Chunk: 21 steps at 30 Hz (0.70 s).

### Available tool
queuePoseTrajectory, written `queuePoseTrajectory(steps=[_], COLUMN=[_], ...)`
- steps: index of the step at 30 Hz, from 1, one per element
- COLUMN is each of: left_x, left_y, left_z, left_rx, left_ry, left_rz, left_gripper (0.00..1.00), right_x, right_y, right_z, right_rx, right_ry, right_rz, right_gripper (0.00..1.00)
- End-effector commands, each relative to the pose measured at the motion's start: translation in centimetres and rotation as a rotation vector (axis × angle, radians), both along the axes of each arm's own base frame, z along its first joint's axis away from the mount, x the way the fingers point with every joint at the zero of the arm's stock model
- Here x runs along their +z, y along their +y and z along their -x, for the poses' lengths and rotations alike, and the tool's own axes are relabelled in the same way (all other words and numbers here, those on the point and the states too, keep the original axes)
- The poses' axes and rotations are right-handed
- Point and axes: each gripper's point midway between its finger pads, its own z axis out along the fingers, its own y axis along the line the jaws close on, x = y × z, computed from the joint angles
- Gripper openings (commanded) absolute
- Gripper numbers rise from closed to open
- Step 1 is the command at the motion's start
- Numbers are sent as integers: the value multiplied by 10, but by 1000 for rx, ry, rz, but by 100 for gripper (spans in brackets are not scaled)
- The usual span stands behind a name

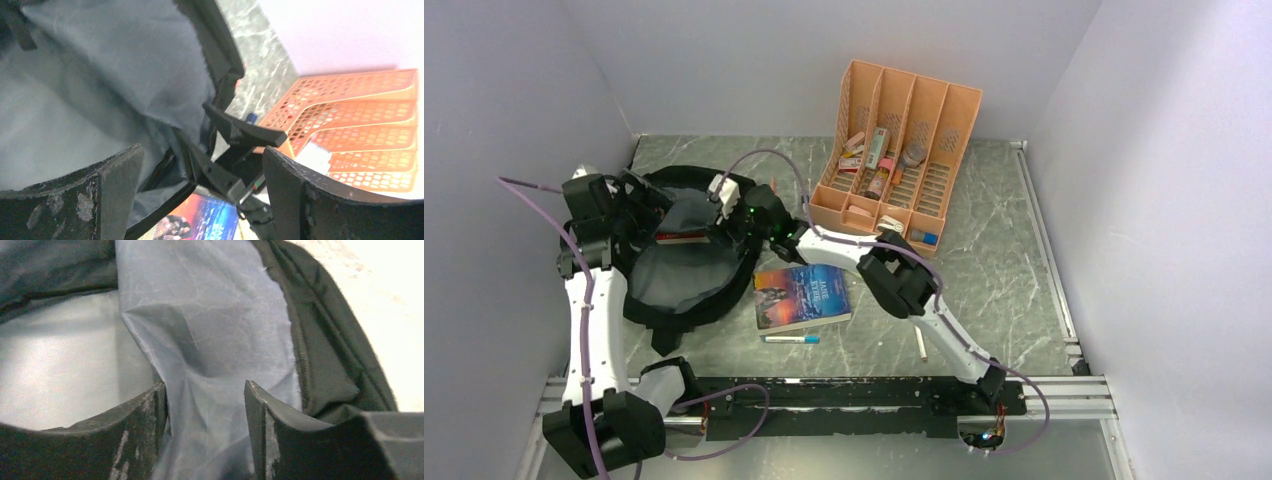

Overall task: Pack the student bag
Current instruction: Place the book in the student bag, then pick up the book from the center of the board.

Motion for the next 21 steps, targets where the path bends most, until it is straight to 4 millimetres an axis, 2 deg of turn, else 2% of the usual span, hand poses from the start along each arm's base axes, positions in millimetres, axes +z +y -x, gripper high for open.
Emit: queuePoseTrajectory(steps=[1,4,5,6,7,10,13,17,20,21], left_x=[52,60,58,56,53,44,34,-1,-38,-56], left_y=[5,-3,-8,-12,-18,-34,-59,-102,-129,-129], left_z=[-8,-13,-13,-13,-13,-12,-5,17,42,51], left_rx=[19,-40,-61,-81,-105,-169,-252,-389,-479,-477], left_ry=[-123,-160,-160,-156,-149,-115,-64,40,140,188], left_rz=[-25,-23,-25,-35,-53,-119,-198,-216,-208,-228], left_gripper=[92,92,91,91,91,91,91,90,89,89], right_x=[86,105,97,110,102,97,86,62,35,29], right_y=[-25,-53,-67,-78,-93,-140,-186,-248,-289,-302], right_z=[-3,4,9,12,19,36,55,82,108,117], right_rx=[-66,-155,-189,-230,-270,-401,-550,-740,-842,-878], right_ry=[-29,35,70,107,161,280,422,561,653,695], right_rz=[-90,-104,-88,-120,-114,-131,-112,-17,64,64], right_gripper=[62,67,68,68,69,68,68,70,72,73])
